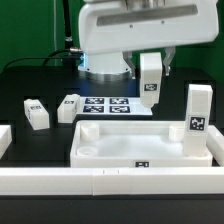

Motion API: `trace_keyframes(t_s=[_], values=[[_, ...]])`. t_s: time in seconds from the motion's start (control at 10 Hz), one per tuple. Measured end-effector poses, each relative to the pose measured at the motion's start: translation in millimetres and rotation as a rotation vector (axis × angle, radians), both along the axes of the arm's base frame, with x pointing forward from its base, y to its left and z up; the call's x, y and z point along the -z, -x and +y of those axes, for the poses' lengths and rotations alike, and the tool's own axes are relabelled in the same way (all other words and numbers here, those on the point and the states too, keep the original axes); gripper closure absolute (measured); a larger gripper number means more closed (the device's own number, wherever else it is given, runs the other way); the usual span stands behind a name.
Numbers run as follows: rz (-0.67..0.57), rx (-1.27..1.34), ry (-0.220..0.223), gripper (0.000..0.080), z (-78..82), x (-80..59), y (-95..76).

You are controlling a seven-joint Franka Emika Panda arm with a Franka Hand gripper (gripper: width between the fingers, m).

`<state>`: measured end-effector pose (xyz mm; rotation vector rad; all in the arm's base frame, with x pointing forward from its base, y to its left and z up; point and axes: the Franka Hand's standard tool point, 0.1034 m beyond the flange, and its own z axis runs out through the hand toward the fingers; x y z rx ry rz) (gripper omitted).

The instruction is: Assemble desk

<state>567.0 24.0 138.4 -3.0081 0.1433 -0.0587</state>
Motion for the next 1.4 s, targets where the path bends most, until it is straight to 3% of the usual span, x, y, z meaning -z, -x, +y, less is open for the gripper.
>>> trace_keyframes(t_s=[0.1, 0.3, 0.5, 0.7, 1.0, 1.2, 1.4], values=[[-0.088, 0.014, 0.019, 0.0514, -2.3, -1.1, -8.5], [-0.221, 0.029, 0.062, 0.0514, -7.3, 1.6, -9.7], [-0.237, 0.033, 0.077, 0.0514, -18.4, 10.3, -8.2], [-0.257, 0.014, 0.09, 0.0514, -46.4, 4.2, -31.0], [-0.288, -0.002, 0.106, 0.0514, -50.0, 3.5, -34.0], [-0.442, -0.033, 0.199, 0.0514, -71.3, 2.9, -35.9], [-0.544, -0.029, 0.269, 0.0514, -107.6, -4.9, -40.3]])
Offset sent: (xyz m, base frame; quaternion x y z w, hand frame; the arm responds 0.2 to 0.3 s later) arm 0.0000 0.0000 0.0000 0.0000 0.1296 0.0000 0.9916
